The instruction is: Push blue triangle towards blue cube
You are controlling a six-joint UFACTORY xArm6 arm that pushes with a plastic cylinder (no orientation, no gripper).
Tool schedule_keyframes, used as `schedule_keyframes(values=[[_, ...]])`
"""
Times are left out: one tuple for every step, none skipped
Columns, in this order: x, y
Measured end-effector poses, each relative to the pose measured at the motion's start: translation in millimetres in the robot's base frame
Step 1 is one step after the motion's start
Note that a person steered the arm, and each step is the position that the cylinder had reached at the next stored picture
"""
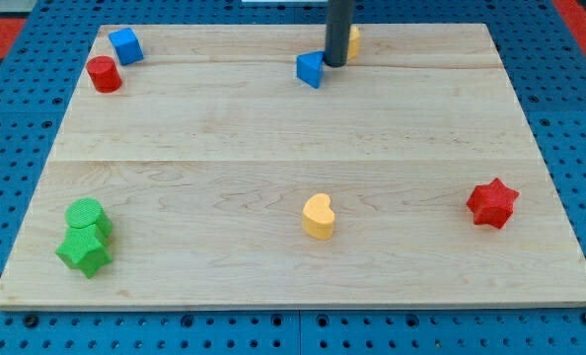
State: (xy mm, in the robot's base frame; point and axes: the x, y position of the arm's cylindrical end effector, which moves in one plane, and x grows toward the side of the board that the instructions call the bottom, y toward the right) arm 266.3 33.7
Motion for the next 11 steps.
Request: schedule_keyframes(values=[[10,-28],[16,0],[36,9],[25,-46],[0,-110],[-8,-165],[22,-166],[26,-92],[49,-64],[61,-124],[59,-193]])
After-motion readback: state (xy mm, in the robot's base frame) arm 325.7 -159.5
